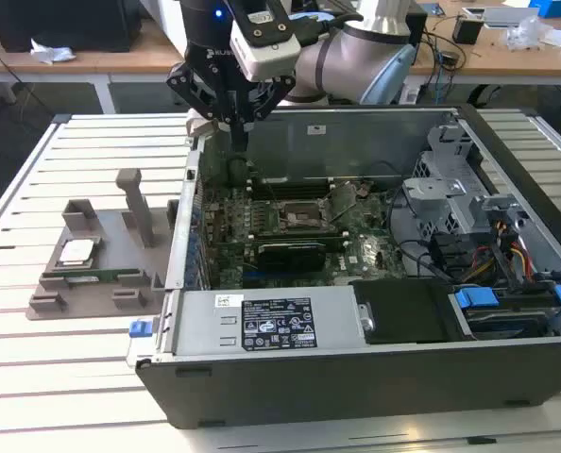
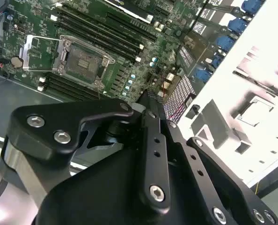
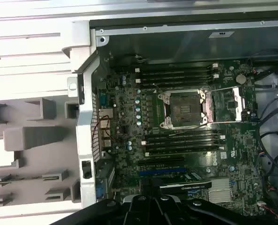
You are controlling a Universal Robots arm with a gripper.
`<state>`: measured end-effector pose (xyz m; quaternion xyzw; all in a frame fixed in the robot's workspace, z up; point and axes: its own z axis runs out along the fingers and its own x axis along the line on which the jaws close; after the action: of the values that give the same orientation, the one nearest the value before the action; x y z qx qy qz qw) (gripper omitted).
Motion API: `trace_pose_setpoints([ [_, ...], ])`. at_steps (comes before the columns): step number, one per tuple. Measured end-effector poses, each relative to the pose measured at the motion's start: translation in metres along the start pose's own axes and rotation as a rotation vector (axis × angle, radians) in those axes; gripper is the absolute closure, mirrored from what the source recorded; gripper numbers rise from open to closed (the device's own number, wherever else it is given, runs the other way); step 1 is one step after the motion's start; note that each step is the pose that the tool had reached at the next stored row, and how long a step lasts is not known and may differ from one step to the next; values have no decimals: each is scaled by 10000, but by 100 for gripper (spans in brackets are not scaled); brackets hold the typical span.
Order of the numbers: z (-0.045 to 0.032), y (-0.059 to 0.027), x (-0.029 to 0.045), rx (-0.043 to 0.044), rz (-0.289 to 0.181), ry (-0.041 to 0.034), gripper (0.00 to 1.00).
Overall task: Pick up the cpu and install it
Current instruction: 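Reach for the cpu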
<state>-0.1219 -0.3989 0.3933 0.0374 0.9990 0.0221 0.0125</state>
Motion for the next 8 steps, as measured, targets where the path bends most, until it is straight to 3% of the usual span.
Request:
trace_pose_setpoints([
  [2,0,0,0,0,0,0,89],
  [5,-2,-5,69,0,1,-1,89],
  [8,-5,-14,183,-1,-1,0,89],
])
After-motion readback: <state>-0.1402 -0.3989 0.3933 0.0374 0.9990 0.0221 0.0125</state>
